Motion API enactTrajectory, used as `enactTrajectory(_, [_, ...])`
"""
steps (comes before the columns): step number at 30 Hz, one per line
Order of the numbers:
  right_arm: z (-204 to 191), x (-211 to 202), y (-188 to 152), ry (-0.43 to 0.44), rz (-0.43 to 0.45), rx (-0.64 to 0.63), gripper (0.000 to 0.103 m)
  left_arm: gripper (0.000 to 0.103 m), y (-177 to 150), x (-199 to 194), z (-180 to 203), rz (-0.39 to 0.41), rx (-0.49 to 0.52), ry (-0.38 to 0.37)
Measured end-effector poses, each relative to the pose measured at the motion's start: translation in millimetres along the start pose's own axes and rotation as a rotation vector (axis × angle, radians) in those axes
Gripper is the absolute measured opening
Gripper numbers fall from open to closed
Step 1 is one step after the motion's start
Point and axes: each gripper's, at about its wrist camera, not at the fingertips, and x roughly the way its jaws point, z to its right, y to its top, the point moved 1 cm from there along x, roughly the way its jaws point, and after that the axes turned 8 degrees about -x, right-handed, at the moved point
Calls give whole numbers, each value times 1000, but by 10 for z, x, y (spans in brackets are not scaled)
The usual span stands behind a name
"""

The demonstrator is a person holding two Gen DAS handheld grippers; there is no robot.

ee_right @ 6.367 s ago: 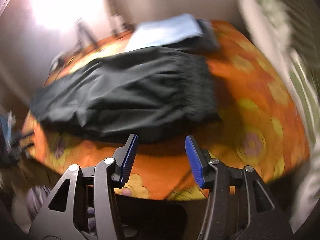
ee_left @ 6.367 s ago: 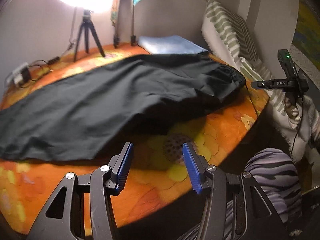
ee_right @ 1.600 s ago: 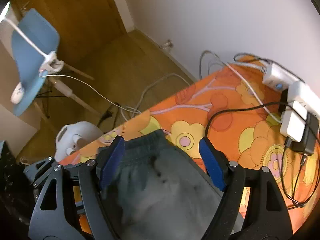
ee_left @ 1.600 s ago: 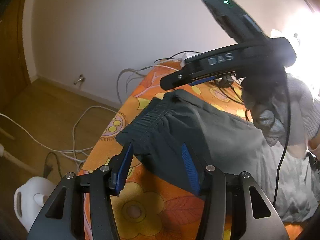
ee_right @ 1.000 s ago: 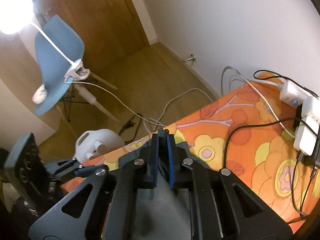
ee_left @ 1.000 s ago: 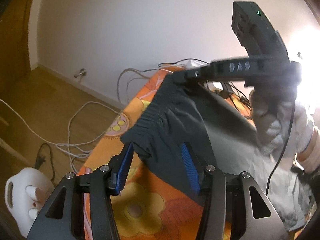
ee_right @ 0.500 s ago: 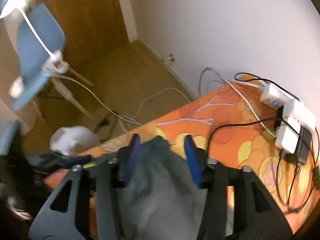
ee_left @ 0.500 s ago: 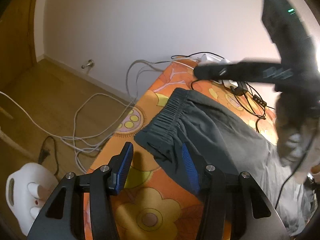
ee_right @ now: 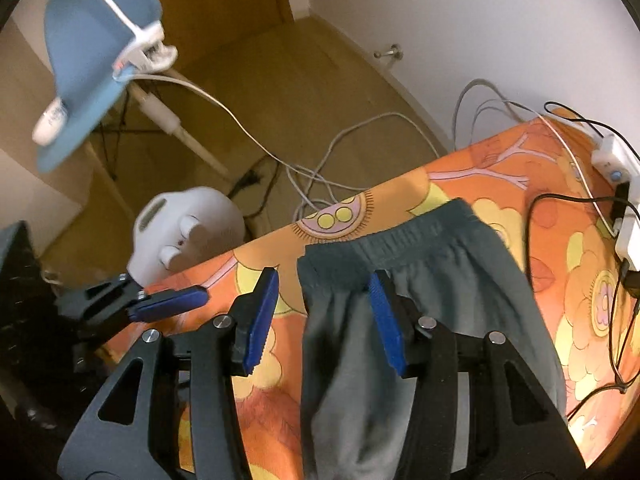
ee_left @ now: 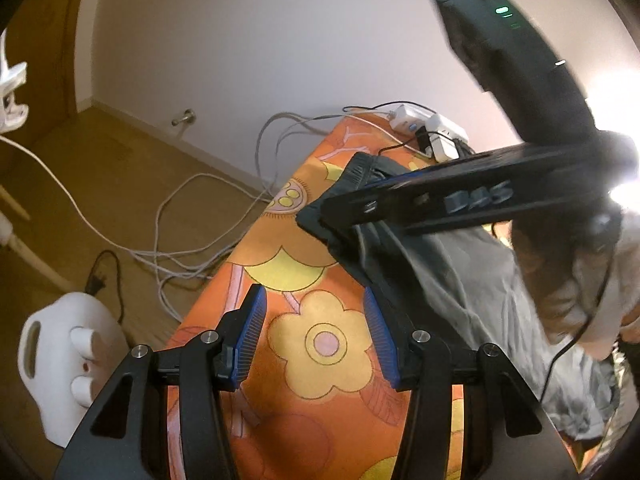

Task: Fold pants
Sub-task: 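Lift the grasped waistband off the table with both tools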

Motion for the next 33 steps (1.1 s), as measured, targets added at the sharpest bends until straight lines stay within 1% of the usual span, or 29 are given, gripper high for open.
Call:
enactTrajectory(4, [-85, 138, 79, -51, -34, -9, 54, 49, -7, 55, 50, -7, 8, -20])
enactTrajectory(9, [-162, 231, 187, -121, -72, -33, 54, 49, -44, 42, 36, -11, 3, -31])
enactTrajectory(15, [-226, 315, 226, -169, -102, -61, 54, 49, -18, 19, -17, -4, -9, -33])
enactTrajectory(17, [-249, 339, 225, -194, -106, -77, 49, 49, -24, 36, -3, -8, -6, -32])
enactTrajectory(19, [-261, 348, 220, -234, -105, -93, 34, 49, -25, 69, 23, -15, -2, -33])
enactTrajectory(20, [-240, 340, 220, -234, -100, -84, 34, 49, -30, 85, 26, -18, 0, -33])
enactTrajectory(21, [-211, 327, 221, -216, -95, -67, 29, 49, -29, 109, 46, -22, 5, -34])
enactTrajectory(22, [-161, 301, 227, -187, -85, -40, 21, 49, -28, 129, 65, -25, 10, -35])
enactTrajectory(24, [-56, 243, 221, -115, -61, 23, 16, 49, -9, 173, 120, -32, 17, -40])
enactTrajectory(27, [76, 134, 182, -45, -10, 84, 13, 49, 44, 220, 180, -31, 14, -62])
enactTrajectory(31, [237, -32, 117, 19, 57, 145, 11, 49, 170, 328, 219, -34, -41, -113])
enactTrajectory(33, [277, -88, 106, 38, 81, 160, 11, 49, 235, 389, 214, -31, -73, -117])
